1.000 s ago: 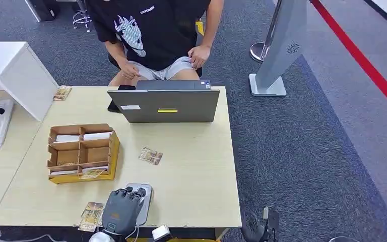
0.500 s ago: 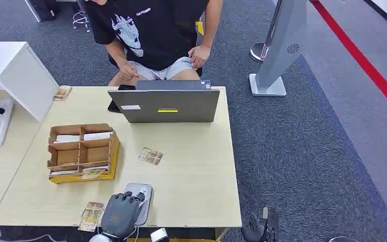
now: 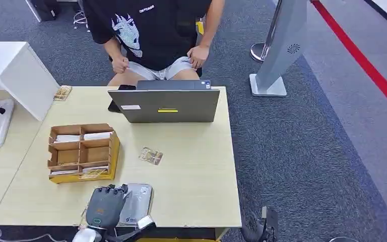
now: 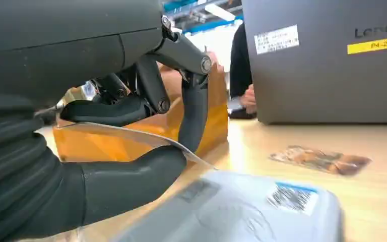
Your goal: Pass the card to the sensor for recognition and then transmit it.
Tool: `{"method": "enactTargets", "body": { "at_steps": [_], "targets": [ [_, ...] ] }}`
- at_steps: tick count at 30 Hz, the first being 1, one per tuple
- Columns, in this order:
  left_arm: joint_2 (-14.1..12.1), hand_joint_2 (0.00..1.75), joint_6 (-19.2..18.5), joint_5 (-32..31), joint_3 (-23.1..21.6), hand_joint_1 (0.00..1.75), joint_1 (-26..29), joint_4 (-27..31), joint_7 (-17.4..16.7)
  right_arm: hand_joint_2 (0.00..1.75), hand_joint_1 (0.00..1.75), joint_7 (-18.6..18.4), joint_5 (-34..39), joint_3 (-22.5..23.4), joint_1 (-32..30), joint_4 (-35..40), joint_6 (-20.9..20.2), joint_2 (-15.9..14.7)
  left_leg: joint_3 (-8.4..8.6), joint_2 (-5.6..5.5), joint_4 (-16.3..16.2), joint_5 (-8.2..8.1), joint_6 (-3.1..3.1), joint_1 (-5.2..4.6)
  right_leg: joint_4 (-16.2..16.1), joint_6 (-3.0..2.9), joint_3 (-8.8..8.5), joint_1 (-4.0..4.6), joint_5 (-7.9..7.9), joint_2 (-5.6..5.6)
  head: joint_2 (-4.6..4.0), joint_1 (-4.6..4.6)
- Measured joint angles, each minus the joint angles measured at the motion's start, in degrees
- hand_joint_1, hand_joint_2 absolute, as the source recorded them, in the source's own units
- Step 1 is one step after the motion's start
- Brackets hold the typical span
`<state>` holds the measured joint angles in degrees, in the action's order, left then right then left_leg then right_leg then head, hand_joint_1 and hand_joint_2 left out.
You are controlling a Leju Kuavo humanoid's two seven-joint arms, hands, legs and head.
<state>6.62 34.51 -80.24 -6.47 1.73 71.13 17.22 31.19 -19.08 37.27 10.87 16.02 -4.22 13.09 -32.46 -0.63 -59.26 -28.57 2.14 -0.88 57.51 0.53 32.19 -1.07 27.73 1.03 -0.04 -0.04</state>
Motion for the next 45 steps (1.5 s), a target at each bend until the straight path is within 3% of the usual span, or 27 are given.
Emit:
{"method": "enactTargets", "body": {
  "at_steps": [9, 19, 26, 29, 30, 31, 33, 34, 41, 45],
  "targets": [
    [-3.45, 1.75, -2.93, -4.33, 2.93, 1.75, -8.7, 5.11, -1.92, 1.75, 0.0, -1.6, -2.01, -0.92, 1.1, -0.02, -0.39, 0.13, -0.02, -0.04, 0.0, 0.12, 0.03, 0.01, 0.02, -0.02, -0.01, 0.0, -0.08, -0.09, 0.0, 0.0],
    [-6.51, 1.75, -5.42, -6.82, 2.95, 1.75, -18.42, 2.4, -4.55, 1.75, 0.0, -1.77, -3.12, -2.42, 1.65, -0.02, -0.57, 0.15, -0.01, 0.03, 0.0, 0.14, -0.02, 0.05, 0.02, -0.14, 0.04, 0.04, -0.17, 0.02, 0.0, 0.0],
    [-6.56, 1.75, -5.42, -6.9, 2.95, 1.75, -18.65, 2.25, -4.61, 1.75, 0.0, -1.77, -3.12, -2.49, 1.67, -0.02, -0.59, 0.15, -0.01, 0.04, 0.0, 0.15, -0.02, 0.06, 0.02, -0.14, 0.04, 0.06, -0.17, 0.03, 0.0, 0.0],
    [-7.04, 1.75, -5.83, -7.25, 2.95, 1.75, -21.14, 0.3, -5.31, 1.75, 0.0, -1.77, -3.15, -3.17, 1.75, -0.02, -0.66, 0.15, -0.01, 0.11, 0.0, 0.16, -0.05, 0.15, 0.02, -0.17, 0.06, 0.15, -0.19, 0.1, 0.0, 0.0],
    [-7.1, 1.75, -5.9, -7.32, 2.93, 0.8, -22.45, -0.68, -5.77, 1.75, 0.0, -1.77, -3.12, -3.3, 1.79, -0.02, -0.79, 0.24, -0.01, 0.24, 0.0, 0.17, -0.08, 0.2, 0.02, -0.2, 0.09, 0.16, -0.21, 0.22, 0.0, 0.0],
    [-7.1, 1.75, -6.12, -7.32, 2.9, 0.49, -22.91, -0.94, -5.84, 1.75, 0.0, -1.77, -3.1, -3.39, 1.79, -0.02, -0.83, 0.26, -0.01, 0.27, 0.0, 0.17, -0.09, 0.22, 0.02, -0.2, 0.1, 0.17, -0.21, 0.25, 0.0, 0.0],
    [-7.17, 1.75, -6.05, -7.32, 2.9, 0.49, -22.94, -1.01, -5.86, 1.75, 0.0, -1.75, -3.08, -3.41, 1.79, -0.02, -0.85, 0.26, -0.01, 0.28, 0.0, 0.18, -0.09, 0.23, 0.02, -0.2, 0.1, 0.18, -0.21, 0.26, 0.0, 0.0],
    [-7.19, 1.75, -6.03, -7.32, 2.9, 0.0, -22.94, -1.01, -5.86, 1.75, 0.0, -1.73, -3.06, -3.43, 1.79, -0.02, -0.85, 0.26, -0.01, 0.28, 0.0, 0.18, -0.09, 0.24, 0.02, -0.2, 0.1, 0.2, -0.21, 0.26, 0.0, 0.0],
    [-7.36, 1.75, -4.85, -7.01, 2.9, 0.0, -22.26, -0.86, -5.86, 1.75, 0.0, -1.55, -2.64, -3.43, 1.78, -0.02, -0.85, 0.26, -0.02, 0.27, 0.0, 0.18, -0.13, 0.27, 0.03, -0.21, 0.1, 0.22, -0.21, 0.26, 0.0, 0.0],
    [-7.56, 1.75, -3.8, -5.7, 2.9, 0.0, -18.56, 2.8, -4.96, 1.75, 0.0, -0.98, -1.75, -3.37, 1.64, -0.02, -0.87, 0.26, -0.02, 0.28, 0.0, 0.15, -0.17, 0.27, 0.03, -0.21, 0.1, 0.22, -0.21, 0.27, 0.0, 0.02]
  ]
}}
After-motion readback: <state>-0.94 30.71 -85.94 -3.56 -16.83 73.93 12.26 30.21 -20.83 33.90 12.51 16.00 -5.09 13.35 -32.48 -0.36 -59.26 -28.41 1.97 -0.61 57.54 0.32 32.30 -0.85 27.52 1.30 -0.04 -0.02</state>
